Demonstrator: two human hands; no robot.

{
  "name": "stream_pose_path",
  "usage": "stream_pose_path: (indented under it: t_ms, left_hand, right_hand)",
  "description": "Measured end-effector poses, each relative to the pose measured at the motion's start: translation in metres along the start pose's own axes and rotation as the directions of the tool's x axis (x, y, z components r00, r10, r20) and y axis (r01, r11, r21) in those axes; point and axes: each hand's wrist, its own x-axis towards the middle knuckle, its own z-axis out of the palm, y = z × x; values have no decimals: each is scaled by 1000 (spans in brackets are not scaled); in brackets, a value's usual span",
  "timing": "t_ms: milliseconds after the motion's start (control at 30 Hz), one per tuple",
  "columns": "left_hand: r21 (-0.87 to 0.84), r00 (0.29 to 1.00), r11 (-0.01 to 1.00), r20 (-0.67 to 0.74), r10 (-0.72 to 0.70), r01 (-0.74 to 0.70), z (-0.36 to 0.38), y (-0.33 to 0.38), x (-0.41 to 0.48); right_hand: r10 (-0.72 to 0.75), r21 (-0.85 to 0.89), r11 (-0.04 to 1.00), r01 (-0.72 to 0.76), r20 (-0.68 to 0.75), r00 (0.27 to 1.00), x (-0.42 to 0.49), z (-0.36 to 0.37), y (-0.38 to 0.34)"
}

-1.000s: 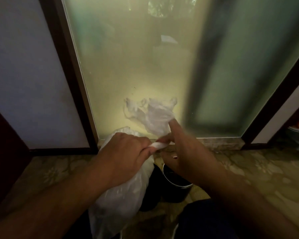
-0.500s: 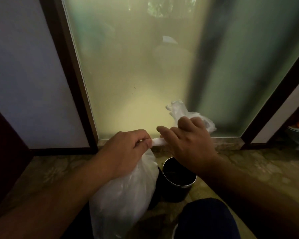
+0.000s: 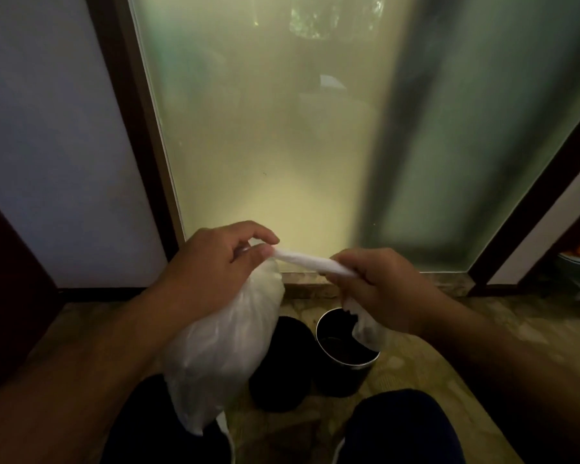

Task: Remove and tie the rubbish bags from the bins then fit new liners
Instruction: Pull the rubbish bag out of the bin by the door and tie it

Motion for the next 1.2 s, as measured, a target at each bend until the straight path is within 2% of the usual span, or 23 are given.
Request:
stream_pose_path:
  t_ms: [100,167,233,300,400,533,567,667,733,800,867,933,967,1033,1100,1200]
  left_hand:
    - [-50,998,998,-51,43,-46,0,-4,1]
    - [-60,995,995,-71,70,-74,5,-4,1]
    - [-40,992,992,-59,115,-118,11,-2,-2]
    - [47,980,979,-24,199,-198,17,3,-6]
    - [117,968,961,24,251,-252,22,10,-8]
    - [129,955,946,58,292,-297,26,23,-12]
    - [121,956,948,57,289,-294,26,25,-12]
    - [77,965,962,42,260,-262,26,24,-13]
    - [50,975,974,32,220,-221,26,21,-13]
    - [23,984,984,12,178,-179,25,17,-14]
    - [32,985,985,-29,171,-170,25,13,-13]
    - [24,988,989,-46,149,-148,24,12,-12]
    - [4,991,992,-43,126,-125,25,12,-11]
    - [-11,996,996,-39,83,-83,25,11,-11]
    - [1,998,999,-43,47,-47,26,8,-11]
    - [6,999,1000,-40,15,-15,27,2,-12]
  right_hand:
    - [28,342,936,-77,145,989,-6,-11,-10]
    - [0,572,811,-125,213,977,-10,-15,-20]
    - [-15,722,679,-135,197,980,-13,-16,-30]
    - [47,794,595,-122,117,992,-15,-15,-37]
    - [205,827,551,-114,-2,979,-14,-9,-41]
    - [373,905,392,-167,10,928,-7,1,-40]
    - [399,893,417,-171,-10,917,-5,1,-40]
    - [399,748,623,-230,-50,916,-4,1,-40]
    - [397,637,720,-275,-53,916,-6,-2,-35]
    - [290,491,844,-217,-77,954,-9,-6,-28]
    - [137,362,923,-132,11,991,-11,-10,-26]
    - [125,232,958,-168,190,974,-11,-3,-22]
    - [118,84,987,-138,208,971,-10,2,-19]
    - [70,-208,977,-40,138,988,-9,15,-16]
    - [3,-289,957,-6,-9,1000,-9,22,-17]
    - [-130,-387,921,49,-187,974,-10,23,-12]
